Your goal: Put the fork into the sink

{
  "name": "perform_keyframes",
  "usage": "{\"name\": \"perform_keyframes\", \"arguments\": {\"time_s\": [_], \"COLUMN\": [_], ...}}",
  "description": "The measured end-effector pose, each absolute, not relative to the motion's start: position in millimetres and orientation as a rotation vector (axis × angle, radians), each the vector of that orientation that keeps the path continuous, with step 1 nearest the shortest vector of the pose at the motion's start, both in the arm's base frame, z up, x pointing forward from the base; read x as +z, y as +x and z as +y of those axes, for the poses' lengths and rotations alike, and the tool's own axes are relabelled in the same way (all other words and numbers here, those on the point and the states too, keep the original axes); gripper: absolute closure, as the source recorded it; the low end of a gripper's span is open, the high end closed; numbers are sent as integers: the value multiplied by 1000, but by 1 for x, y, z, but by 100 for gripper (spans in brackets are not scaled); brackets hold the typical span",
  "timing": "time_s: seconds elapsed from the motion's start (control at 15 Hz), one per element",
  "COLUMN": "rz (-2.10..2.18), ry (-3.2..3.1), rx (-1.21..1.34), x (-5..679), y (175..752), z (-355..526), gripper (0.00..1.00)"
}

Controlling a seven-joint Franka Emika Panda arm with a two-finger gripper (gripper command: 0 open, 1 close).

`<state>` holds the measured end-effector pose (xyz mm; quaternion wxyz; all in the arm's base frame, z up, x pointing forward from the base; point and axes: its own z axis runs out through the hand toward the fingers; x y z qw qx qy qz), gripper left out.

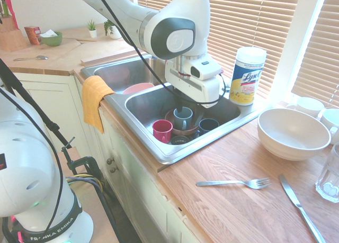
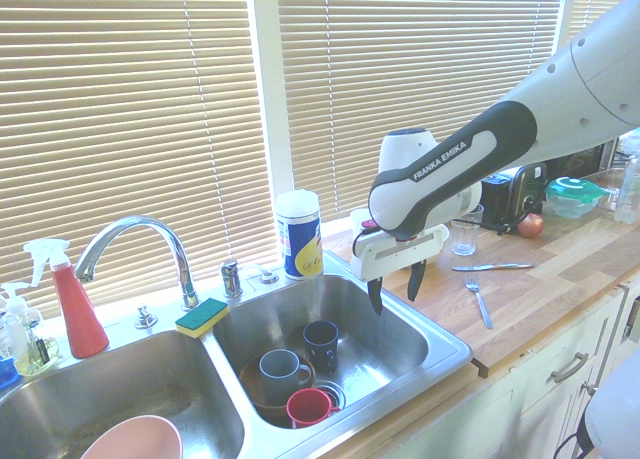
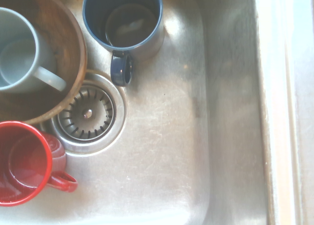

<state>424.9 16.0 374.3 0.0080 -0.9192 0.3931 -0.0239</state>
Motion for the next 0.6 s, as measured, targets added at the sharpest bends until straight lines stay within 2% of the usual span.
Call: {"name": "perform_keyframes", "arguments": {"time_s": [0.27, 0.6], "rz": [1431, 1853], "ry": [-2777, -2536], "rx": [-89, -93], "x": [379, 378], "y": [428, 414], "z": [3, -111], "gripper": [0, 0]}}
